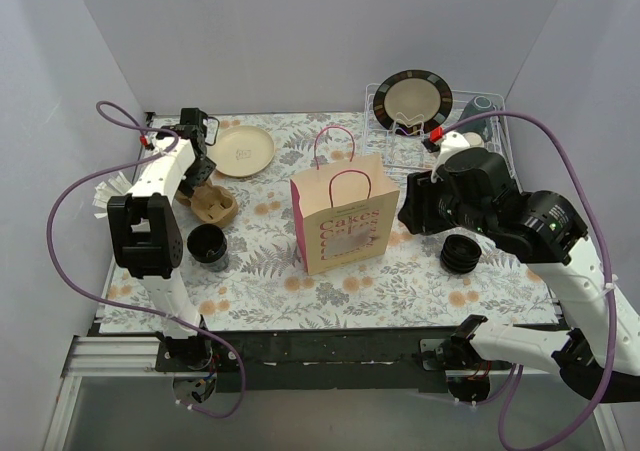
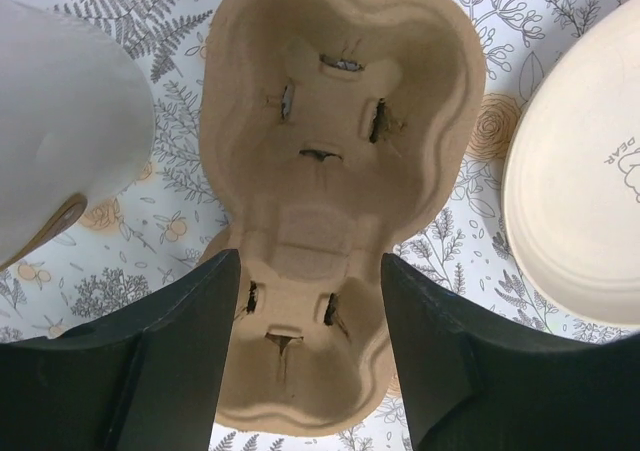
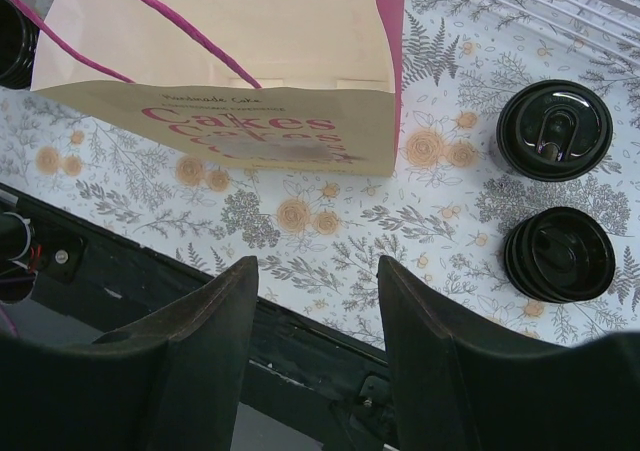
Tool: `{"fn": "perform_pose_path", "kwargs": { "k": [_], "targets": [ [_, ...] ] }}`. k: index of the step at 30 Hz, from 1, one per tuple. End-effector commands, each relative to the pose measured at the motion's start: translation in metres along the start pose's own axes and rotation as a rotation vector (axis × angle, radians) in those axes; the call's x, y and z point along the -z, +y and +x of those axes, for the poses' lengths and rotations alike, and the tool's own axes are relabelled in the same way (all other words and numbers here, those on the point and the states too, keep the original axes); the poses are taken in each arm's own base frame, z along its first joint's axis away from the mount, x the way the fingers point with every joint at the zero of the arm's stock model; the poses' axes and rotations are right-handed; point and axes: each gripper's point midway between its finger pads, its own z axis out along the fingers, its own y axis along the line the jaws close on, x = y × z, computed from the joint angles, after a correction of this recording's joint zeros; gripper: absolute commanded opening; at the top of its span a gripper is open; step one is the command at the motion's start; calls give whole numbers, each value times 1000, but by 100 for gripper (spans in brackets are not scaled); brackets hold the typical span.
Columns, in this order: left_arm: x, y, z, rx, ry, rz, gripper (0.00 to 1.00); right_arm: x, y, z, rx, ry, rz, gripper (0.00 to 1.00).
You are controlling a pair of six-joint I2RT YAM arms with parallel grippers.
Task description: Pack the takeout coffee
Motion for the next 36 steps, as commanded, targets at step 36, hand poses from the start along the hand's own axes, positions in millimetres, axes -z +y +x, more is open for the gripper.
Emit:
{"fn": "perform_pose_path", "kwargs": {
  "k": [36],
  "targets": [
    [-26, -3, 1, -127, 3, 10, 49, -11, 8, -13, -49, -34, 0, 58]
  ]
}}
